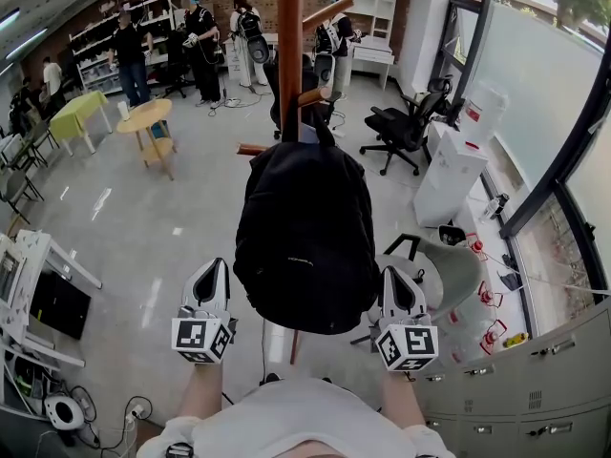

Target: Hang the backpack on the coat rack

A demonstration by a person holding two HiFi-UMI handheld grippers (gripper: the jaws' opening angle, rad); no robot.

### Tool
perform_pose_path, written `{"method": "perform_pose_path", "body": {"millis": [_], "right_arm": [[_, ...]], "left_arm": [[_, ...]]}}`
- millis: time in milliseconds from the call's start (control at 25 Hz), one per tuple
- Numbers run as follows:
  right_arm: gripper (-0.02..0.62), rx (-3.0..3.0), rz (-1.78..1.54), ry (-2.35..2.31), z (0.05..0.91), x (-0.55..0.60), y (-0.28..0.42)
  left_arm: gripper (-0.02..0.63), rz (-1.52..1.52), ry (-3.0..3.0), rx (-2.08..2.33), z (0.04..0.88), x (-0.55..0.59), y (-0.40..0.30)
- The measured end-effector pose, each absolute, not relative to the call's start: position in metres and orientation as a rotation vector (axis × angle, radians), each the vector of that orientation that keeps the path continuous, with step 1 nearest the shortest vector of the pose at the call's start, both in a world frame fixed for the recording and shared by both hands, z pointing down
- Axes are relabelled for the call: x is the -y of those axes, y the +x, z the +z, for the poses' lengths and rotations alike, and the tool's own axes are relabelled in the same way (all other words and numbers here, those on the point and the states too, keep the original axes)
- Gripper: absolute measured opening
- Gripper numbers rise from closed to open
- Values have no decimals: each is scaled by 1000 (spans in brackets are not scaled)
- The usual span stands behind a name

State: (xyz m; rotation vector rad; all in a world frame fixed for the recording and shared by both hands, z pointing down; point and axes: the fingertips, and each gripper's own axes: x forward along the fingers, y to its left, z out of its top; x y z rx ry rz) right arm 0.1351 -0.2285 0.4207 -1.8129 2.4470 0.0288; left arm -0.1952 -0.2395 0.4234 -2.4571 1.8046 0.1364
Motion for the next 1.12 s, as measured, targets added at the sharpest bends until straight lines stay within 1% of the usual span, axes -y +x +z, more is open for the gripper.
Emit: {"method": "perform_pose_path", "body": {"millis": [440,1120], "right_arm": [[9,-2439,-38,-1932,459,239,144],[8,-2425,-99,-1975,474,236,146]], "left_arm": [[11,68,-2484,-1826,463,248,-196],[11,78,-2511,-1833,473,248,-195]]}}
